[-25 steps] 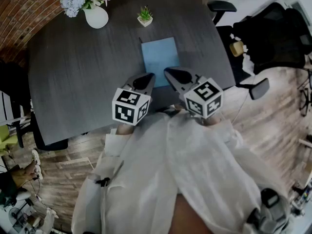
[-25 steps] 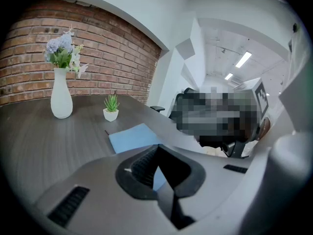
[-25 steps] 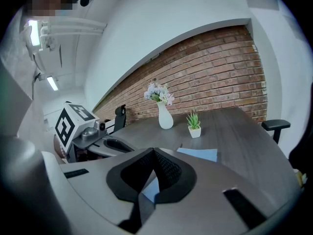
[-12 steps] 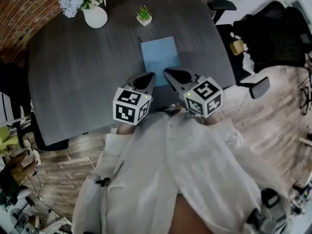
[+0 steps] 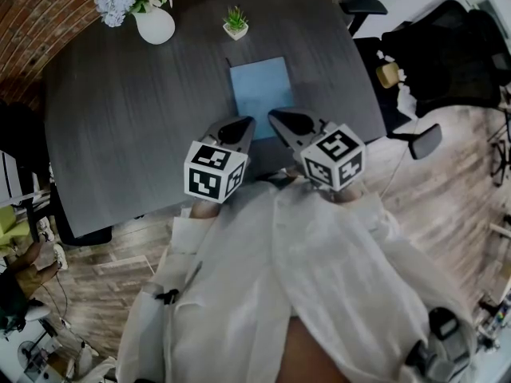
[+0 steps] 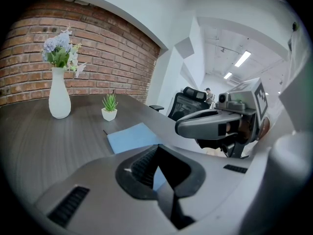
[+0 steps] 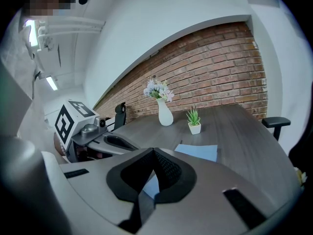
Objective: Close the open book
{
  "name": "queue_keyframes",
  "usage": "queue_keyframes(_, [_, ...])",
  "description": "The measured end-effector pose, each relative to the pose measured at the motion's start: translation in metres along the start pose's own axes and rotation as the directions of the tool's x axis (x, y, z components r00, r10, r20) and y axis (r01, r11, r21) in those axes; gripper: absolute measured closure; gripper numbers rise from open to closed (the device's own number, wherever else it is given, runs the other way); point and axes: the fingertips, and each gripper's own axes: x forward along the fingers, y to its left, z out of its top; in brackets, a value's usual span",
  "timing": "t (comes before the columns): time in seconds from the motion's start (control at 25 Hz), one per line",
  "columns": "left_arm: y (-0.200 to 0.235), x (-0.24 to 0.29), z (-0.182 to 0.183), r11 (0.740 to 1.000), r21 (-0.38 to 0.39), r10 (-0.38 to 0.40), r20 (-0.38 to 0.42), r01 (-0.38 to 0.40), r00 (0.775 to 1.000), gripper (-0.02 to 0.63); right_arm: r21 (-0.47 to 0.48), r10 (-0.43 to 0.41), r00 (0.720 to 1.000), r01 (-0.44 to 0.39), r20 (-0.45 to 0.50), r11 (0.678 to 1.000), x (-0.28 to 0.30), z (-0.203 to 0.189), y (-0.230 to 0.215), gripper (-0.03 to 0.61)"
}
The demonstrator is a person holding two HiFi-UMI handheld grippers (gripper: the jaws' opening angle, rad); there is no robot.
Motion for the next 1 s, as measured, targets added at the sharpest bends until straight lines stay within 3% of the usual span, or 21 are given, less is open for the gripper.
queue_keyframes(1.0, [-0.008,-0.009,-0.007,1.0,-0.006,0.003,0.001,-0.003,1.0,0.609,0.007,0.017,1.0,-0.017,0.005,1.0,-0.007,-0.009,0.012,0.572])
